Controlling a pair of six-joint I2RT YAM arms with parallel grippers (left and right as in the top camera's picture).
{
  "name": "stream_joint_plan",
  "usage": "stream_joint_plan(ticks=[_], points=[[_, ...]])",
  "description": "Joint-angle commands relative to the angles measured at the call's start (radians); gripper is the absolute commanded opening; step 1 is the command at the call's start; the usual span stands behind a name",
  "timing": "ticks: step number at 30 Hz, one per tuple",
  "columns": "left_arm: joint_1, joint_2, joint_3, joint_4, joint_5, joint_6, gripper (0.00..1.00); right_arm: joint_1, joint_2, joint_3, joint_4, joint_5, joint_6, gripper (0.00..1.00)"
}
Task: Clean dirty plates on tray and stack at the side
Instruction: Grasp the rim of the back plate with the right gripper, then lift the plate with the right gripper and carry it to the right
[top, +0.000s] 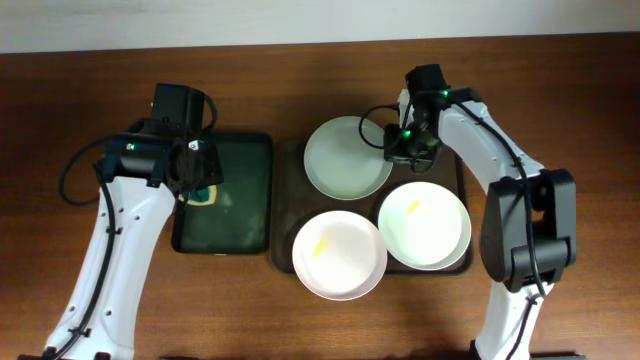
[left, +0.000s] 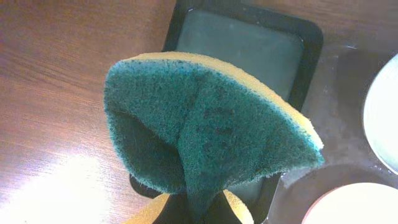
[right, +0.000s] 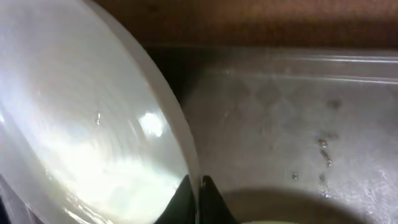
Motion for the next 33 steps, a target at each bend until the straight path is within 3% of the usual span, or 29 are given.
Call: stream_joint_plan(ticks=[1,14,18,27,33], points=[[0.008,-0.003,-0.003,0.005,-0.014,-0.01,0.0,-0.007,-0.054,0.077,-0.07,-0.05,0.034,0.04],[0.009,-0.003,-0.003,0.008,-0.014,-0.01,0.0,0.011,-0.06,0.194,-0.241,-0.107,0.034,0.04],[0.009,-0.003,-0.003,0.011,-0.037,-0.01,0.0,0.055,-0.066,0.194,-0.249,-0.035,0.076,0.04],[0.095,-0.003,-0.003,0.011,-0.111,-0.045,0.0,0.347,-0.061,0.193,0.004,0.186,0.262,0.04],[0.127,-0.003,-0.003,0.0,-0.108,-0.06,0.0,0.537,-0.004,0.192,0.2,0.441,0.269,0.04]])
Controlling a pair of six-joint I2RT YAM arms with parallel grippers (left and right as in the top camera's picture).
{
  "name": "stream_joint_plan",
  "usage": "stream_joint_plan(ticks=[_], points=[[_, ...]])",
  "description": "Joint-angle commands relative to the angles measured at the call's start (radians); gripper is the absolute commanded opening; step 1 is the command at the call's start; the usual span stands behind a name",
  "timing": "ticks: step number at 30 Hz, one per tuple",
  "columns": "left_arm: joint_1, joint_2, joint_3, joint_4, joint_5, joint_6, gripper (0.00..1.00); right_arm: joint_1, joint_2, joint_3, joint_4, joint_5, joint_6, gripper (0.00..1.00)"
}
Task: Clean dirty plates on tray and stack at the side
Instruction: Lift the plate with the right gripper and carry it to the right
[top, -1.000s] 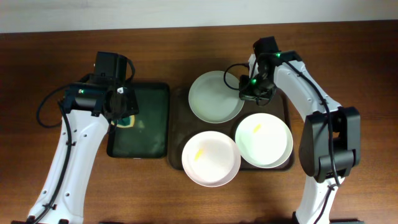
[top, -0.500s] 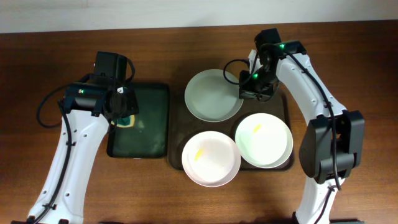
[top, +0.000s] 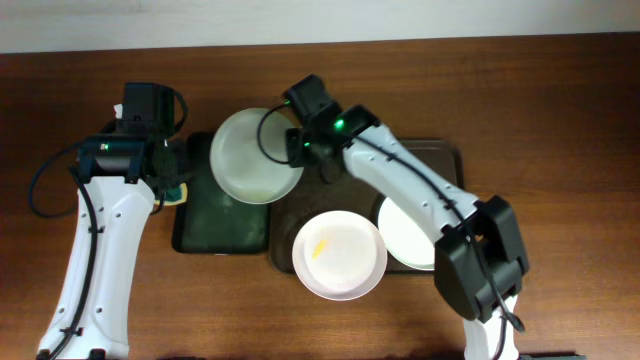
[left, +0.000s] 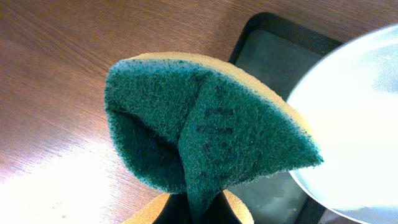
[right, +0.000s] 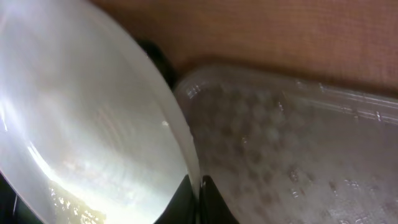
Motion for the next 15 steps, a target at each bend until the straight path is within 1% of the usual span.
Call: stream_joint_plan(ticks=[1,2,3,4,5,6,9,12,15], points=[[0.016,-0.003,-0.003,0.0,-0.019,-0.03,0.0,0.087,0.021,0.021,0.088,0.229,0.017,0.04],[0.018,-0.003,-0.003,0.0,-0.019,-0.03,0.0,0.108,0.021,0.021,0.111,0.301,0.015,0.04],[0.023,-0.003,-0.003,-0.001,-0.019,-0.03,0.0,0.129,0.021,0.022,0.141,0.391,-0.021,0.04],[0.029,-0.003,-0.003,-0.001,-0.018,-0.03,0.0,0.138,0.02,0.022,0.158,0.439,-0.058,0.04],[0.04,-0.003,-0.003,-0.001,-0.018,-0.036,0.0,0.153,0.02,0.022,0.192,0.533,-0.146,0.04],[0.066,-0.003,-0.003,-0.002,0.0,-0.059,0.0,0.187,0.02,0.022,0.307,0.743,-0.344,0.04],[0.076,-0.003,-0.003,-0.002,0.008,-0.059,0.0,0.201,0.02,0.023,0.4,0.83,-0.471,0.04],[0.078,-0.003,-0.003,-0.002,0.008,-0.059,0.0,0.229,0.02,0.023,0.528,0.898,-0.691,0.04],[0.078,-0.003,-0.003,0.001,0.008,-0.062,0.0,0.261,0.02,0.023,0.586,0.943,-0.809,0.04]])
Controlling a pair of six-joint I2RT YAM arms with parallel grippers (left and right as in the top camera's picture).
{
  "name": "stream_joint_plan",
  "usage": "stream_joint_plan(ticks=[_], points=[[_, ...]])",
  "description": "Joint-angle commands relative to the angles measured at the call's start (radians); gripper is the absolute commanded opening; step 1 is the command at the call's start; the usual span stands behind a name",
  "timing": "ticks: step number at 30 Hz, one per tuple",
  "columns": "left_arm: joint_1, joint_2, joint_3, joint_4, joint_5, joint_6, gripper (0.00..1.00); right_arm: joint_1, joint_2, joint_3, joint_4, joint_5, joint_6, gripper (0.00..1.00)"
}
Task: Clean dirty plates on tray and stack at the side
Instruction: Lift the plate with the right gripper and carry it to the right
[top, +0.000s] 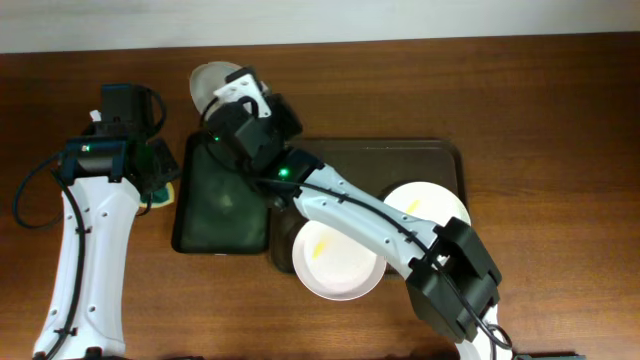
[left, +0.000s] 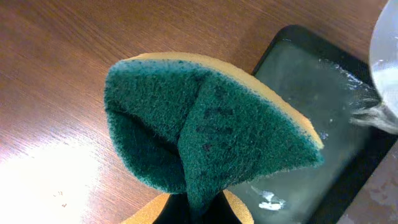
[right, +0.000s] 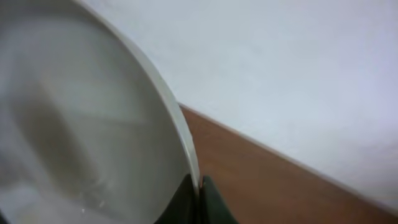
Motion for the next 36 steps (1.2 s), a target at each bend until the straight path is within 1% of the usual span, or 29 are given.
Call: stream_joint_plan(ticks=[1,3,14,17,21,22,24,26,29,31,33,36], points=[[0.003,-0.004,-0.003,0.004,0.002,-0.027,0.0,0.043,-0.001,0.019,0.045,0.112,-0.209,0.04],[0.002,-0.004,-0.003,0.004,0.002,-0.032,0.0,0.055,-0.001,0.019,0.055,0.113,-0.23,0.04],[0.002,-0.004,-0.003,0.003,0.009,-0.032,0.0,0.061,0.0,0.018,0.057,0.127,-0.241,0.04],[0.002,-0.004,-0.003,0.002,0.009,-0.032,0.0,0.058,0.0,0.017,0.047,0.113,-0.202,0.04],[0.002,-0.004,-0.003,0.003,0.01,-0.032,0.0,0.057,0.0,0.017,0.011,0.119,-0.035,0.04],[0.002,-0.004,-0.003,0.003,0.01,-0.032,0.0,0.053,0.0,0.017,-0.016,0.119,0.04,0.04],[0.002,-0.004,-0.003,0.003,0.01,-0.032,0.0,0.042,0.0,0.017,-0.054,0.1,0.117,0.04],[0.002,-0.004,-0.003,0.004,0.021,-0.032,0.0,0.023,-0.002,0.017,-0.101,0.03,0.175,0.04],[0.002,-0.004,-0.003,0.014,0.068,-0.032,0.0,-0.043,-0.047,0.017,-0.223,-0.223,0.33,0.04],[0.002,-0.003,-0.003,0.025,0.096,-0.032,0.0,-0.122,-0.097,0.017,-0.281,-0.441,0.409,0.04],[0.002,-0.003,-0.003,0.032,0.137,-0.032,0.0,-0.202,-0.138,0.017,-0.308,-0.637,0.419,0.04],[0.002,-0.003,-0.003,0.04,0.217,-0.032,0.0,-0.37,-0.212,0.017,-0.37,-0.929,0.42,0.04]])
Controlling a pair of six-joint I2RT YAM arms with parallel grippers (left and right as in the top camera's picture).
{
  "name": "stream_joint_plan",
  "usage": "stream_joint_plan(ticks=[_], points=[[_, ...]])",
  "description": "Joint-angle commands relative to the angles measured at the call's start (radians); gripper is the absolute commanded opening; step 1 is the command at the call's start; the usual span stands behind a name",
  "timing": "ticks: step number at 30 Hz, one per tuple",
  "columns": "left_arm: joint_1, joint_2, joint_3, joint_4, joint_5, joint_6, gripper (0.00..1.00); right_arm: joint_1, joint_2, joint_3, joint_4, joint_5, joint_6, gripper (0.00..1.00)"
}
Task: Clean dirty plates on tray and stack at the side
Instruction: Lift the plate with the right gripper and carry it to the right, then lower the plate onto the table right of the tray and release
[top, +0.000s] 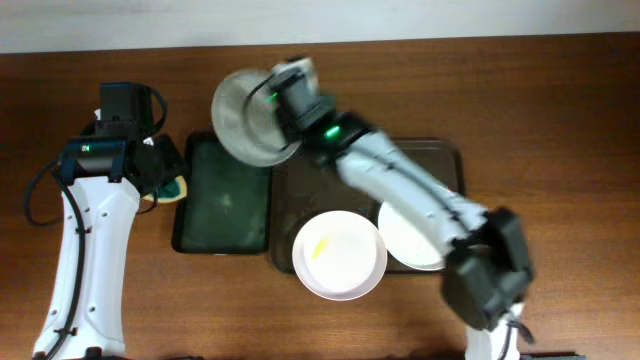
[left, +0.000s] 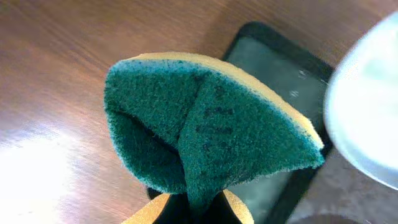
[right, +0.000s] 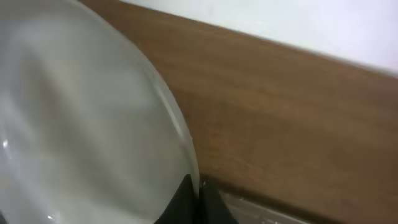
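My right gripper (right: 199, 186) is shut on the rim of a white plate (top: 248, 118), holding it tilted above the back right corner of the dark green tray (top: 225, 205); the plate (right: 81, 124) fills the wrist view. My left gripper (left: 189, 202) is shut on a folded green and yellow sponge (left: 205, 124), which hangs just off the green tray's left edge, the sponge (top: 175, 187) over the table. Two more white plates lie on the brown tray (top: 450, 160): one (top: 340, 255) with a yellow smear, one (top: 415, 235) partly under my right arm.
The green tray (left: 273, 81) and the brown tray sit side by side mid-table. My right arm reaches diagonally across the brown tray. Bare wood table (top: 560, 110) lies to the right, behind and left of the trays.
The held plate has shifted right from the green tray's back left corner to its back right corner and shows more of its face. My left gripper and sponge have barely moved.
My right gripper was shut on the rim of the back plate in the brown tray, my left holding the sponge over the green tray. Then the plate hung over the green tray and my left arm was further left. Then it stood tipped up at the tray's back left, now back right.
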Motion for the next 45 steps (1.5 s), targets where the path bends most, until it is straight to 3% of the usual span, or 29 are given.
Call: stream_joint_plan(ticks=[1,6,12,17,27,34,37,40,45], points=[[0.002,-0.003,-0.003,0.015,0.129,-0.012,0.0,-0.207,-0.154,0.016,-0.072,-0.422,0.066,0.04],[-0.003,-0.003,-0.003,0.045,0.257,-0.012,0.0,-0.589,-0.203,0.016,-0.29,-0.481,0.064,0.04],[-0.069,-0.003,-0.003,0.062,0.262,-0.008,0.0,-1.058,-0.164,0.013,-0.481,-0.477,0.064,0.04],[-0.154,-0.003,-0.003,0.08,0.261,-0.008,0.0,-1.275,-0.11,-0.057,-0.537,-0.484,0.066,0.04],[-0.18,-0.003,-0.003,0.087,0.257,0.0,0.0,-1.306,-0.096,-0.42,-0.336,-0.486,0.097,0.04],[-0.18,-0.003,-0.003,0.087,0.258,0.0,0.0,-1.208,-0.096,-0.506,-0.291,-0.412,0.061,0.04],[-0.18,-0.003,-0.003,0.087,0.258,0.0,0.0,-1.202,-0.096,-0.506,-0.296,-0.415,0.061,0.12],[-0.18,-0.003,-0.003,0.087,0.255,0.008,0.0,-1.202,-0.097,-0.5,-0.319,-0.494,0.024,0.43],[-0.18,-0.003,-0.003,0.086,0.209,0.019,0.0,-1.172,-0.14,-0.301,-0.542,-0.535,-0.045,0.47]])
